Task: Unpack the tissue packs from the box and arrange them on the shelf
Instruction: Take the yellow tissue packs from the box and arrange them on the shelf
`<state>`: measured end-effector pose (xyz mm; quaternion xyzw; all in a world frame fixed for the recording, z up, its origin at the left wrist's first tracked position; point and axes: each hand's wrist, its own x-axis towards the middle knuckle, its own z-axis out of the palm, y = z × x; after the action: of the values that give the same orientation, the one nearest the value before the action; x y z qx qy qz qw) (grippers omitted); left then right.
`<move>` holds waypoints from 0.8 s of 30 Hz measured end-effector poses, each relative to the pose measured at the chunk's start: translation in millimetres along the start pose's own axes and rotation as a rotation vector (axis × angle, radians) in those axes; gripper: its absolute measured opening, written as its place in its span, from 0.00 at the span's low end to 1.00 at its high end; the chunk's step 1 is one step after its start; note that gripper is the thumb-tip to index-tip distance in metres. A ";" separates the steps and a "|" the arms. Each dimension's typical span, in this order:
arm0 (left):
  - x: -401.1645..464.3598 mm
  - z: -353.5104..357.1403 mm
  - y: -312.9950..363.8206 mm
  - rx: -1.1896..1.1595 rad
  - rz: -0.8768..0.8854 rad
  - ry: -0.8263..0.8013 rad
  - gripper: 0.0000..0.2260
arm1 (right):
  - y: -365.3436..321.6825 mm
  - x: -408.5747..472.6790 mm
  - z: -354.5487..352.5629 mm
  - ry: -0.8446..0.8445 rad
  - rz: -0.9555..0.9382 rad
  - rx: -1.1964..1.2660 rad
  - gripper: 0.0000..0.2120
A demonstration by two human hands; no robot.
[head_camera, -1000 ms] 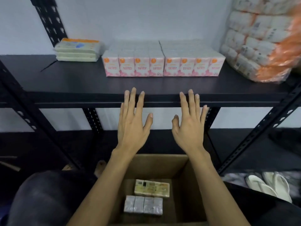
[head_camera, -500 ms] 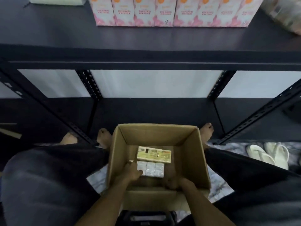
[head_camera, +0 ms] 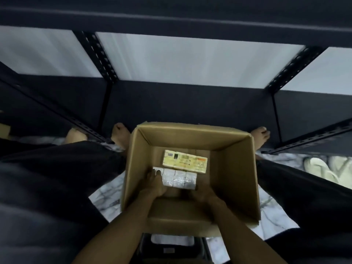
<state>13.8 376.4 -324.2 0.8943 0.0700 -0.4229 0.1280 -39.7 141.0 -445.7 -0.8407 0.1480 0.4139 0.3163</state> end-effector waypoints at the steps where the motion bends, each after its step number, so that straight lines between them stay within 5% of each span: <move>1: 6.4 2.1 -2.8 0.030 0.005 0.009 0.38 | -24.7 -20.1 -17.0 0.017 0.013 0.007 0.34; 7: 39.8 13.4 -10.4 0.059 0.079 -0.018 0.46 | -84.3 -43.9 -61.6 0.134 0.042 -0.165 0.28; 15: 27.8 25.1 -9.4 0.013 0.066 0.048 0.24 | -101.8 -14.4 -86.2 0.067 -0.071 -0.361 0.40; 24: 26.9 46.1 -21.8 -0.053 0.206 0.150 0.23 | -77.8 -7.4 -77.8 0.128 -0.017 -0.550 0.27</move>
<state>-8.3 384.5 -376.9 0.9223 -0.0016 -0.3373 0.1888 42.4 148.8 -372.5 -0.9205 0.0428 0.3822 0.0698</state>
